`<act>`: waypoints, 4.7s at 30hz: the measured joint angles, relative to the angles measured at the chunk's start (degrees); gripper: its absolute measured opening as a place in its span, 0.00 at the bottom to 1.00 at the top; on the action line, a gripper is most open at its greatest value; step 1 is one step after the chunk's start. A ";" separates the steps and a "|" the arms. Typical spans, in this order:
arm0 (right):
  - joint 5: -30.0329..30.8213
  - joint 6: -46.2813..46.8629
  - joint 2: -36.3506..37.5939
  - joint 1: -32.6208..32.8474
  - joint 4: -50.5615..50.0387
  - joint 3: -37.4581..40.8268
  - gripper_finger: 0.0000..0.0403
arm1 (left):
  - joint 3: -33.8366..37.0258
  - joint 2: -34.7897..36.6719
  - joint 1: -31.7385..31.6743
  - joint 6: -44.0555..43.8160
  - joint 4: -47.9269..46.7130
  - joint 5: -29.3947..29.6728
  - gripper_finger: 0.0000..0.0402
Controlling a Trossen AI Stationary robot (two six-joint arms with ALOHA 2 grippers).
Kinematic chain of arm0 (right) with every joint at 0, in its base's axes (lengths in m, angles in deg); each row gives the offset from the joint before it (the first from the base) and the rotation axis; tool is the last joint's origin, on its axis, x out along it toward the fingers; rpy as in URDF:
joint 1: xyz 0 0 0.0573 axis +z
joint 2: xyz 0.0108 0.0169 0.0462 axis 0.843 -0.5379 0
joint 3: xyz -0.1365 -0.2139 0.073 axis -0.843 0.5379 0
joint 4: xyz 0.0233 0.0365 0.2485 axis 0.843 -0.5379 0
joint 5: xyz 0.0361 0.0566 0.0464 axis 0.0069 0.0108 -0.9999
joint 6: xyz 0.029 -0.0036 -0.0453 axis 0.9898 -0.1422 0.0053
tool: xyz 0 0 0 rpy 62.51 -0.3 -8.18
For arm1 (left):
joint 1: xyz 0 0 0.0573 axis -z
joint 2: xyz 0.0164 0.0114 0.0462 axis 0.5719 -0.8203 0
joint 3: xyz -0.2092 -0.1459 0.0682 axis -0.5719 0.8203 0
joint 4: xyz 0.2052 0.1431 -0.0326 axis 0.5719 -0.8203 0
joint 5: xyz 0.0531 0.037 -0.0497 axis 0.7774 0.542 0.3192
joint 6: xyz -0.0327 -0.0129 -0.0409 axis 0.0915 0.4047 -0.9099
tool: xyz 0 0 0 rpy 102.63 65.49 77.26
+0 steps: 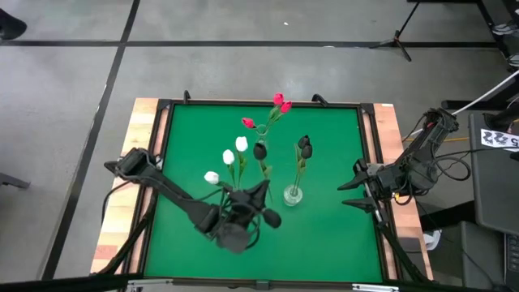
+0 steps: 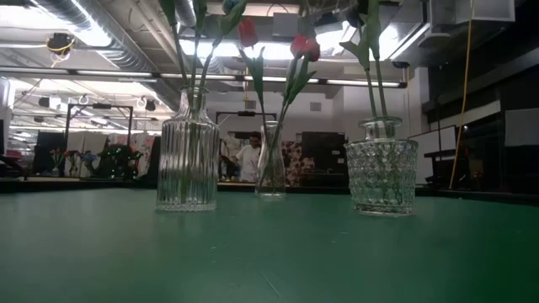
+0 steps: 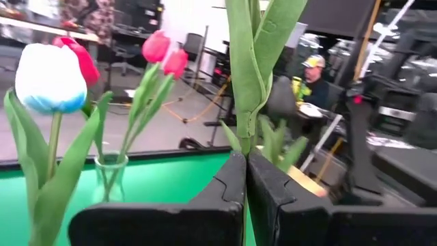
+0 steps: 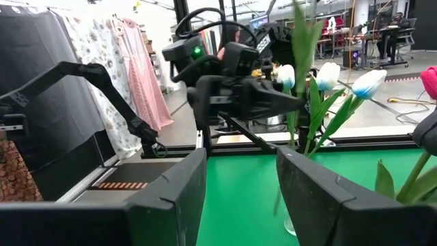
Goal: Sort flowers into vase by color
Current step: Put the black tulip into the bottom right transparent vase, then return to Home Position
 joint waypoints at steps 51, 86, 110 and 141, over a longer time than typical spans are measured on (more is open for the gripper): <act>-2.89 1.40 0.02 -0.02 -1.41 -0.01 0.44 | 10.32 -8.99 -11.42 39.41 52.62 -29.12 0.00; -1.49 -0.09 0.00 -0.02 -3.20 0.00 0.44 | 10.37 -14.21 -11.81 26.55 37.00 -29.65 0.16; -3.02 -0.15 0.02 -0.01 -3.87 0.00 0.44 | 8.24 -12.60 -7.63 36.33 34.56 -31.04 0.68; -28.44 -20.71 21.59 0.00 5.07 -0.04 0.44 | 7.82 19.48 11.62 42.94 36.26 -30.55 0.68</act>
